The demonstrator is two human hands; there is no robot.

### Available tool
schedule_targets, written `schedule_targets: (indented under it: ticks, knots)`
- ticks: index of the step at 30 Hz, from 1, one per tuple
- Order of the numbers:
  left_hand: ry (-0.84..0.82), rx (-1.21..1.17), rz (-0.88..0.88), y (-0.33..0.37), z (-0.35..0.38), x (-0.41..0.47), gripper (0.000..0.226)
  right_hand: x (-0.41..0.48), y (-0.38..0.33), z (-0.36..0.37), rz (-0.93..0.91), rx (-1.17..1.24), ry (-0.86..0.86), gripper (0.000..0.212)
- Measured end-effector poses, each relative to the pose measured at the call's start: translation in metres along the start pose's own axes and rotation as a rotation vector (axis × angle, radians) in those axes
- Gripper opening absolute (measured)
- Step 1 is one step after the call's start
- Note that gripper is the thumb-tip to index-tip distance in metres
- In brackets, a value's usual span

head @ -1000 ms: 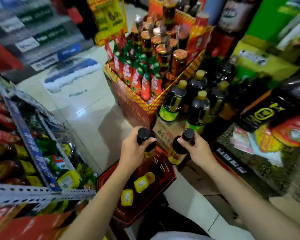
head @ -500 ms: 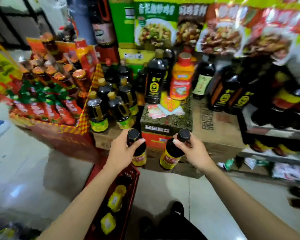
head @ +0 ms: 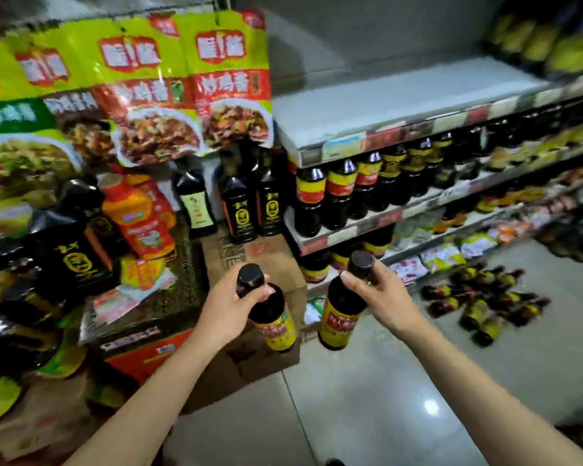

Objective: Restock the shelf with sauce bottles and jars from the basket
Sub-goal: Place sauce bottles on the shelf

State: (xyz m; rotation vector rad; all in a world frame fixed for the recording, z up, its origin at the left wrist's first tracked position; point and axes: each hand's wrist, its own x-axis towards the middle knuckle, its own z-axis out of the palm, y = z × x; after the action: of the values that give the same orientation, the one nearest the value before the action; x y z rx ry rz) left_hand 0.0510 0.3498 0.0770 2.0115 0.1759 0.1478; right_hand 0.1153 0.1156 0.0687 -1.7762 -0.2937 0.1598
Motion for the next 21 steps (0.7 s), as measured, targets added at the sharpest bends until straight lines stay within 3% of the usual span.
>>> schedule_targets:
  ticks: [4, 11, 14, 15, 18, 21]
  knots:
    - [-0.047, -0.075, 0.079, 0.034, 0.048, 0.040, 0.022, 0.012, -0.003, -0.056, -0.052, -0.049, 0.084, 0.013]
    - [-0.217, -0.230, 0.215, 0.075, 0.104, 0.132, 0.008, 0.050, -0.006, -0.116, -0.040, -0.019, 0.134, 0.016]
    - [-0.318, -0.285, 0.262, 0.090, 0.125, 0.174, 0.043, 0.073, -0.008, -0.139, -0.027, -0.016, 0.158, 0.014]
    - [-0.335, -0.301, 0.276, 0.095, 0.131, 0.187, 0.044, 0.082, -0.009, -0.147, -0.032, -0.012, 0.177, 0.012]
    - [-0.308, -0.377, 0.295, 0.112, 0.150, 0.224, 0.019, 0.107, -0.017, -0.168, -0.050, 0.021, 0.210, 0.011]
    - [-0.265, -0.462, 0.324, 0.131, 0.153, 0.239, 0.016, 0.122, -0.027, -0.181, -0.099, 0.015, 0.234, 0.021]
